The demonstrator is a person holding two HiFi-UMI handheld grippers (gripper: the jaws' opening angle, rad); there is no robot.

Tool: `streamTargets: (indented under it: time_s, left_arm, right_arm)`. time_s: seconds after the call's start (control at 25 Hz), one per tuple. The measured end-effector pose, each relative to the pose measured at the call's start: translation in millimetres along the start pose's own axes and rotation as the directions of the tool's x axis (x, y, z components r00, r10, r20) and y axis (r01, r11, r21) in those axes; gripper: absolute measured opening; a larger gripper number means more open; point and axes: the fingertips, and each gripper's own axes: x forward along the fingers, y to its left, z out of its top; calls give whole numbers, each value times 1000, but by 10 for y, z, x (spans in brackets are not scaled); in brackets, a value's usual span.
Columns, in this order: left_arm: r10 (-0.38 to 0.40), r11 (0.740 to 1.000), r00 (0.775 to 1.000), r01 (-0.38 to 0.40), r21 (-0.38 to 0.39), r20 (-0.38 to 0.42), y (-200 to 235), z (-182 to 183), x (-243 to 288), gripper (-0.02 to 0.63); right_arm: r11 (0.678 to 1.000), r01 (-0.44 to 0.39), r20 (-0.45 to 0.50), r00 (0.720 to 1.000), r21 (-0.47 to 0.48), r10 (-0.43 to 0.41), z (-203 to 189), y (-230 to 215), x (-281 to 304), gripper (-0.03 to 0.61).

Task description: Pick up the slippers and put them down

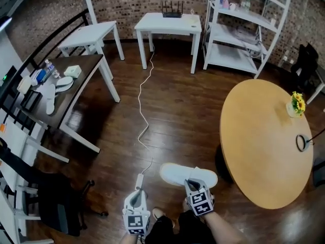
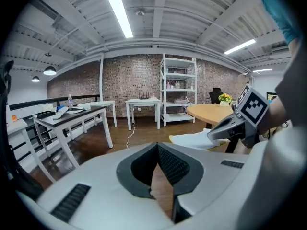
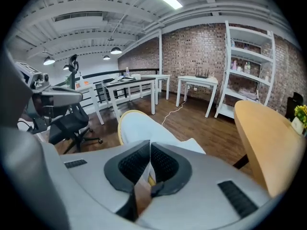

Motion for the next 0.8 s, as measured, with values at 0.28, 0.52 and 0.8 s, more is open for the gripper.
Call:
streamTargets:
  time_s: [0.28, 0.52, 0.8]
  left_arm:
    - [-36, 999, 999, 36, -18, -30, -71, -928, 772, 5]
    - [-44, 999, 998, 43, -33, -47, -117, -1638, 1471, 5]
    - [-38, 997, 992, 29, -74, -124, -175, -2778, 2151, 5]
  right_arm:
    - [1000, -3, -48, 999, -29, 2, -661, -123, 1081, 25]
    - [996, -46, -79, 996, -77, 40, -1245, -275, 1929, 24]
    - [988, -104, -171, 982, -110, 85, -2194, -350, 3048, 25]
